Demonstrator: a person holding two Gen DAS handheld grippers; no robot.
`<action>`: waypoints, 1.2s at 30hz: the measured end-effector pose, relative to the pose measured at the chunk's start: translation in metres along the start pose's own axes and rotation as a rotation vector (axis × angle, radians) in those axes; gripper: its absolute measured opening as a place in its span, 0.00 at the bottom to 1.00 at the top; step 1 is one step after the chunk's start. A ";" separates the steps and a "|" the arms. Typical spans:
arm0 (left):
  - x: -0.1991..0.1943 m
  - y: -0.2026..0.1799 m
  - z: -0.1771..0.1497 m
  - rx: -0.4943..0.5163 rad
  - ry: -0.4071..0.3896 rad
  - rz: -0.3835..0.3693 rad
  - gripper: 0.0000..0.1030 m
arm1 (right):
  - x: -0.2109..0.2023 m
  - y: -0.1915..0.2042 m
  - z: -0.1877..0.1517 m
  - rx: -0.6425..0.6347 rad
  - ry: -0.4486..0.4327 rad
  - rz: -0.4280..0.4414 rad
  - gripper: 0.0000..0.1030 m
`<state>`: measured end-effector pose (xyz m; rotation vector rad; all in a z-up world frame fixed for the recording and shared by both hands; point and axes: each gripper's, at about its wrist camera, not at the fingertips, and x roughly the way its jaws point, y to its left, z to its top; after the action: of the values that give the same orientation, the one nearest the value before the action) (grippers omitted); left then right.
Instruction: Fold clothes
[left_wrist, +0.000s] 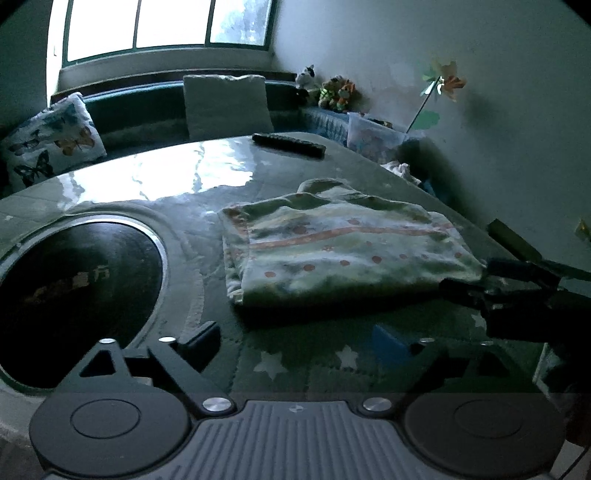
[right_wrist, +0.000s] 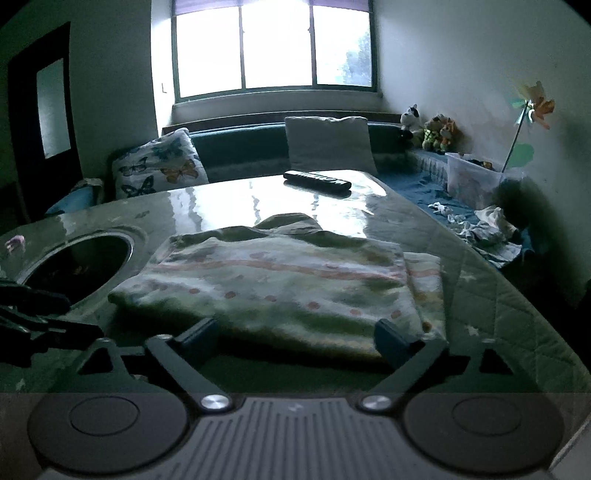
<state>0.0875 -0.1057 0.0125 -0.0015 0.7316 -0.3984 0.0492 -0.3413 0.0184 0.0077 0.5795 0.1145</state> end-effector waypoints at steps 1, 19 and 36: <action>-0.002 0.000 -0.001 0.001 -0.004 0.002 0.94 | -0.001 0.003 -0.001 -0.005 -0.001 -0.005 0.98; -0.021 -0.001 -0.024 0.011 -0.017 0.029 1.00 | -0.012 0.017 -0.017 -0.011 0.026 -0.052 1.00; -0.022 -0.008 -0.032 0.014 0.009 0.026 1.00 | -0.017 0.017 -0.027 0.013 0.043 -0.064 1.00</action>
<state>0.0487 -0.1008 0.0037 0.0232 0.7373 -0.3789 0.0191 -0.3270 0.0059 -0.0006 0.6228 0.0486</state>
